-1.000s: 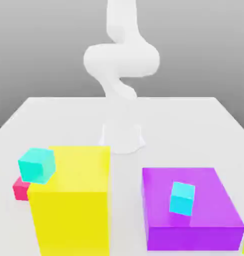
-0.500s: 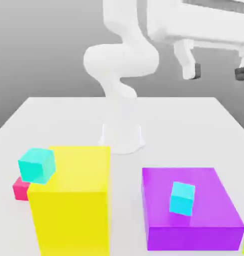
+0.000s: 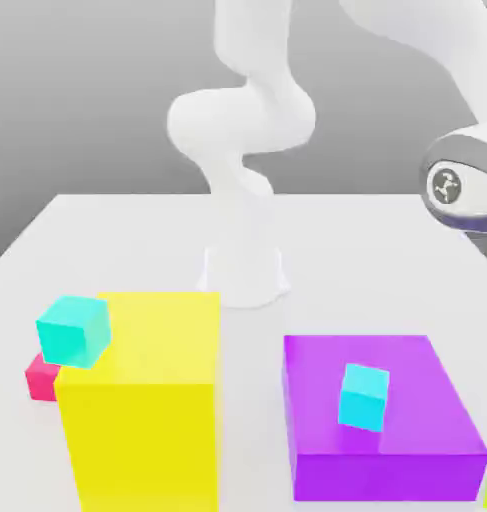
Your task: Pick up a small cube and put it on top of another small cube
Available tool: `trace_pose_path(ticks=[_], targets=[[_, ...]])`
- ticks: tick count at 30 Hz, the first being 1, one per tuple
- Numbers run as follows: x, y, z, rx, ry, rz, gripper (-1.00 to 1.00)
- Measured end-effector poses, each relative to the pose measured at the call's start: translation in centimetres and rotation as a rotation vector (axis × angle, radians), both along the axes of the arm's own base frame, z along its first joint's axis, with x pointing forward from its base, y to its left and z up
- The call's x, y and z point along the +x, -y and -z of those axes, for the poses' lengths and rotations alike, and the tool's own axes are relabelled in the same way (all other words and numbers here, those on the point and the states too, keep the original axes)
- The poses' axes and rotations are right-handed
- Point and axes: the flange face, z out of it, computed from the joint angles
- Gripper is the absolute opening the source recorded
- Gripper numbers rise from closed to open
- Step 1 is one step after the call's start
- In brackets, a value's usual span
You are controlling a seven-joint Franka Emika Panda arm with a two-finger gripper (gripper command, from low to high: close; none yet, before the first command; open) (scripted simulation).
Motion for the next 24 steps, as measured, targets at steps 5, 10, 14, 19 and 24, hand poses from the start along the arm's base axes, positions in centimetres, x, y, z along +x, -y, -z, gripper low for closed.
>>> trace_pose_path(ticks=[5, 10, 14, 19, 24], targets=[[-1.0, -1.2, 8.1, -0.011, -0.034, -0.048, 0.00], [-1.1, -1.2, 9.0, -0.011, -0.036, -0.048, -1.00], [-1.0, -1.3, 7.8, -0.011, -0.036, -0.049, -1.00], [-1.8, -1.5, 1.6, 0.013, -0.048, -0.041, -1.00], [-2.6, 3.1, -3.1, 0.008, -0.046, 0.093, -1.00]])
